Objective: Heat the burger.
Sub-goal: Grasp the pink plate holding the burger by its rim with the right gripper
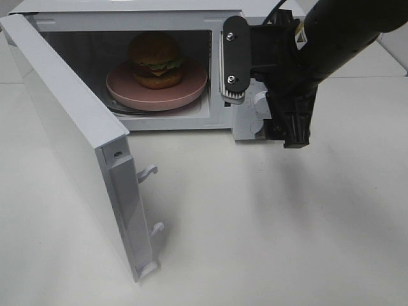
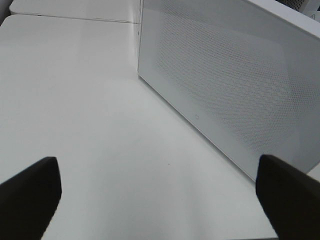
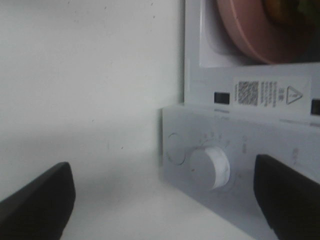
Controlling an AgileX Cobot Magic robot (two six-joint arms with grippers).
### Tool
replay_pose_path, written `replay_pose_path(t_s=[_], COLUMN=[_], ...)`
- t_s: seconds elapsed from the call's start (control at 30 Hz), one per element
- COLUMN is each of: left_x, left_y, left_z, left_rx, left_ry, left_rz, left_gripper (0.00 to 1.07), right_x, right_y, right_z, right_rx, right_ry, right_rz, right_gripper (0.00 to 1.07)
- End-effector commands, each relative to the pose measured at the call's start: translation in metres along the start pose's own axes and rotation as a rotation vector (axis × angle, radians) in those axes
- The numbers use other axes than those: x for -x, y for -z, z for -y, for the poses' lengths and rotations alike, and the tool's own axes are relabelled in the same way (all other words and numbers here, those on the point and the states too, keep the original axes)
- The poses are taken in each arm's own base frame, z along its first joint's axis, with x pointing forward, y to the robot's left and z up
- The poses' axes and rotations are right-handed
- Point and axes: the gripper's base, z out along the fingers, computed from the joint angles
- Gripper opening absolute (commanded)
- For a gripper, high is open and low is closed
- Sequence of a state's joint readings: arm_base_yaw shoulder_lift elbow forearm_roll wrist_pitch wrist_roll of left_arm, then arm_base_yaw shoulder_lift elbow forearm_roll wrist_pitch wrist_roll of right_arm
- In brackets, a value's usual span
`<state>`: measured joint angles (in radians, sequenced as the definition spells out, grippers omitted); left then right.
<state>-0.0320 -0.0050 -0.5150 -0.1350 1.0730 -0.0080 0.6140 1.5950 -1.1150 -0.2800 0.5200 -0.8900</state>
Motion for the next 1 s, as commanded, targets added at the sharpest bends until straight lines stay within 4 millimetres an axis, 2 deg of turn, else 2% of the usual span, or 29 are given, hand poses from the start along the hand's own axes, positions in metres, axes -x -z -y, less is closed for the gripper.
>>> replay_pose_path(t_s=[0.03,0.1,0.17,0.27,0.43,0.63,0.8,0.9,1.0], left_x=[0.000,0.000,0.000,0.000,0.000,0.000,0.000,0.000,0.000], left_y=[0.002,0.002,0.002,0.002,0.002,0.002,0.002,0.002,0.002], left_z=[0.000,0.000,0.000,0.000,0.000,0.000,0.000,0.000,0.000], left_rx=[-0.001,-0.001,-0.001,-0.001,-0.001,-0.001,-0.001,-0.001,-0.001], left_ry=[0.010,0.010,0.010,0.010,0.010,0.010,0.010,0.010,0.010], left_rz=[0.024,0.024,0.024,0.024,0.024,0.024,0.024,0.024,0.024], left_gripper=[0.98,0.98,0.98,0.98,0.98,0.98,0.98,0.98,0.98], right_x=[0.015,0.018,0.029,0.031,0.042,0.047,0.056,0.057,0.064], right_y=[-0.010,-0.012,-0.022,-0.024,-0.041,-0.052,-0.071,-0.073,-0.085], right_z=[0.000,-0.001,0.002,0.004,0.014,0.018,0.028,0.029,0.029], right_rx=[-0.026,-0.023,-0.026,-0.030,-0.070,-0.077,-0.089,-0.089,-0.088], right_ry=[0.066,0.072,0.084,0.088,0.089,0.090,0.085,0.085,0.092], right_rz=[0.035,0.039,0.059,0.059,0.100,0.108,0.118,0.118,0.128], right_gripper=[0.93,0.93,0.93,0.93,0.92,0.91,0.91,0.91,0.90])
